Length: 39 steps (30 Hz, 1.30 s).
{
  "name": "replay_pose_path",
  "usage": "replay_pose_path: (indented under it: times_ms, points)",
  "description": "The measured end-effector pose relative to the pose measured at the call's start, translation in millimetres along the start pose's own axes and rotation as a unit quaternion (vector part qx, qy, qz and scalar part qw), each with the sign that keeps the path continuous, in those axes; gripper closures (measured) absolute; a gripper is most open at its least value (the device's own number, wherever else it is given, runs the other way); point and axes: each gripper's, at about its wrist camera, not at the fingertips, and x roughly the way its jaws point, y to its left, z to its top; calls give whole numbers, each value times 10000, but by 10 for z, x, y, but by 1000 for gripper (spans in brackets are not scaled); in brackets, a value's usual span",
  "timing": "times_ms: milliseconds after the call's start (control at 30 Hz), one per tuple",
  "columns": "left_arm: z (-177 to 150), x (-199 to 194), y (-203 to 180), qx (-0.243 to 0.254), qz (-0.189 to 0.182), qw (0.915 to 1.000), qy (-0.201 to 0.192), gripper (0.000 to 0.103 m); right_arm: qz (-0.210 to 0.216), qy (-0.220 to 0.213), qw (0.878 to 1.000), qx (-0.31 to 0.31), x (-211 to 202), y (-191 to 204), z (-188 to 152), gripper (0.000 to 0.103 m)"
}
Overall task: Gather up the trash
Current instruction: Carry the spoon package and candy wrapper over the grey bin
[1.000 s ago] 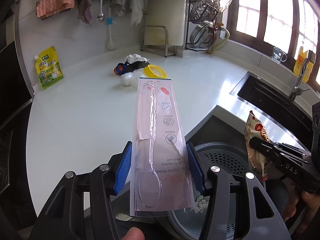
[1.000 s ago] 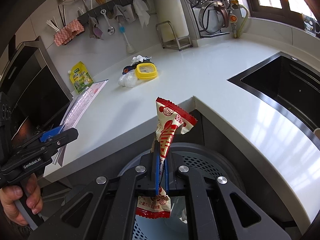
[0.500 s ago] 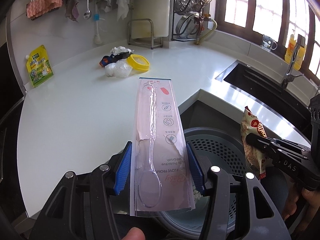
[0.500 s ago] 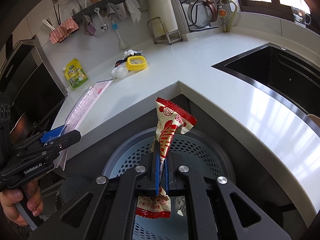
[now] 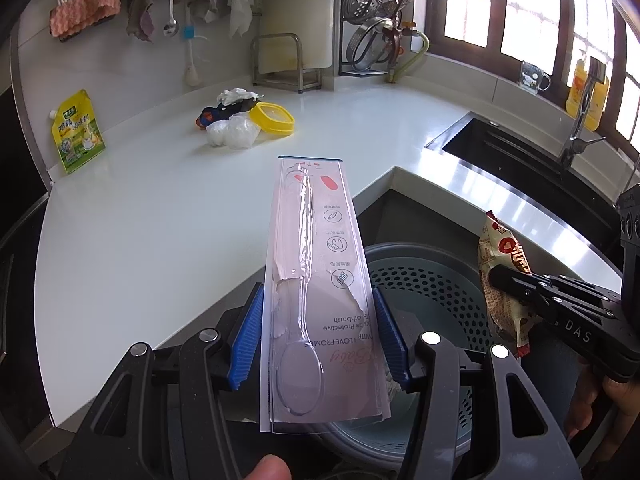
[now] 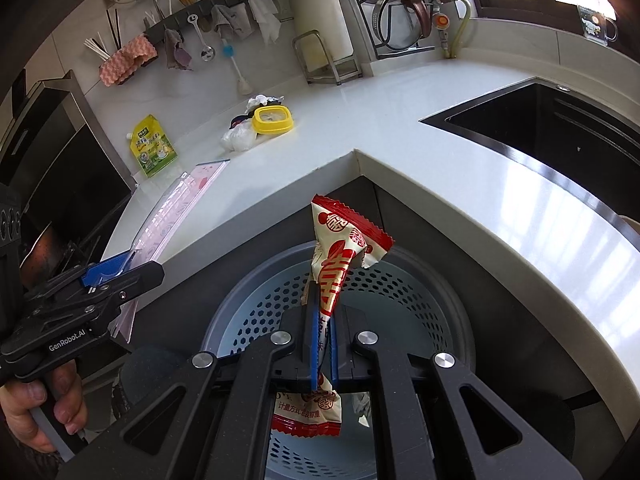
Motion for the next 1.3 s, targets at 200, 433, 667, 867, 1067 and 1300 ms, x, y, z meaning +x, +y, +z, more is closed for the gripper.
replay_pose_path:
  times_ms: [200,433,667,867,1067,1300]
  points:
    - [-12,2,-23,-16,-26,10000,6,51,-2,-20,10000,-10,-27,-8,-11,99]
    - [-30,-3,-36,6,-35,10000,7,51,-16,-20,10000,23,-33,-24,-37,99]
    - [-62,17,-36,40,-101,9999,70,51,-26,39,10000,26,4,-39,-85,99]
    - [-99,90,-67,101,-149,9997,153,51,-46,88,9999,49,33,-65,-115,99]
    - [-96,127,-93,151,-236,9995,142,51,-78,102,9999,73,42,-97,-114,99]
    - [-107,187,-119,190,-312,9992,180,51,-117,140,9998,109,80,-141,-130,99]
